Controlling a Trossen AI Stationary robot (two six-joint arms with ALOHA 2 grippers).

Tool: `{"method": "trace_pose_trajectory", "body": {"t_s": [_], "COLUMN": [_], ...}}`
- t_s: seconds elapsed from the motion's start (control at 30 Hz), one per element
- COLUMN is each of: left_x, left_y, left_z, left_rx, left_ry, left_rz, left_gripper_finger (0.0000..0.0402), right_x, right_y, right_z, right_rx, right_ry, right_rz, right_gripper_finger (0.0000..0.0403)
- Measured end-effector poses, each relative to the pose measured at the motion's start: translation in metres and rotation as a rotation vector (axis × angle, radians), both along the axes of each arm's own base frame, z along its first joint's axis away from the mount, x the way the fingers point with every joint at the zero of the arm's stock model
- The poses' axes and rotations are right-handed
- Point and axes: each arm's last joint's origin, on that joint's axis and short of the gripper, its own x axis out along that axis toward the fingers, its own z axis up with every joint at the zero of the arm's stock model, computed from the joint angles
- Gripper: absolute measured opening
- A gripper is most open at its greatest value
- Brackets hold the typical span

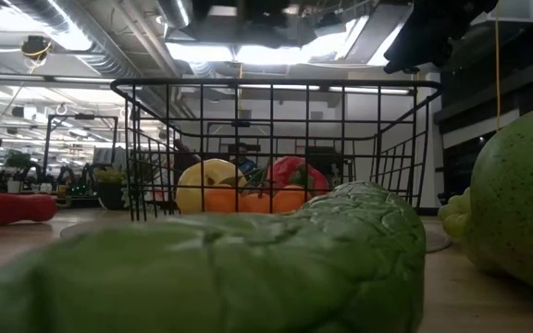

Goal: Build produce basket
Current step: Put the purple grapes into the black wire basket

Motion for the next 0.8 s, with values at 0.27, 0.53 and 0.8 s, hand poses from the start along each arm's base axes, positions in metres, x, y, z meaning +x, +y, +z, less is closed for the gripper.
{"method": "trace_pose_trajectory", "body": {"t_s": [0.27, 0.53, 0.8], "left_x": [0.031, 0.041, 0.041], "left_y": [0.008, 0.007, 0.008], "left_z": [-0.022, -0.031, -0.029], "left_rx": [-0.039, -0.038, -0.042], "left_ry": [-0.025, -0.048, -0.062], "left_rz": [-0.084, -0.070, -0.040], "left_gripper_finger": [0.0040, 0.0107, 0.0176], "right_x": [0.000, 0.000, 0.000], "right_y": [0.000, 0.000, 0.000], "right_z": [0.000, 0.000, 0.000], "right_rx": [0.000, -0.001, -0.001], "right_ry": [0.000, 0.001, 0.001], "right_rz": [0.000, 0.001, 0.000], "right_gripper_finger": [0.0174, 0.0174, 0.0174]}}
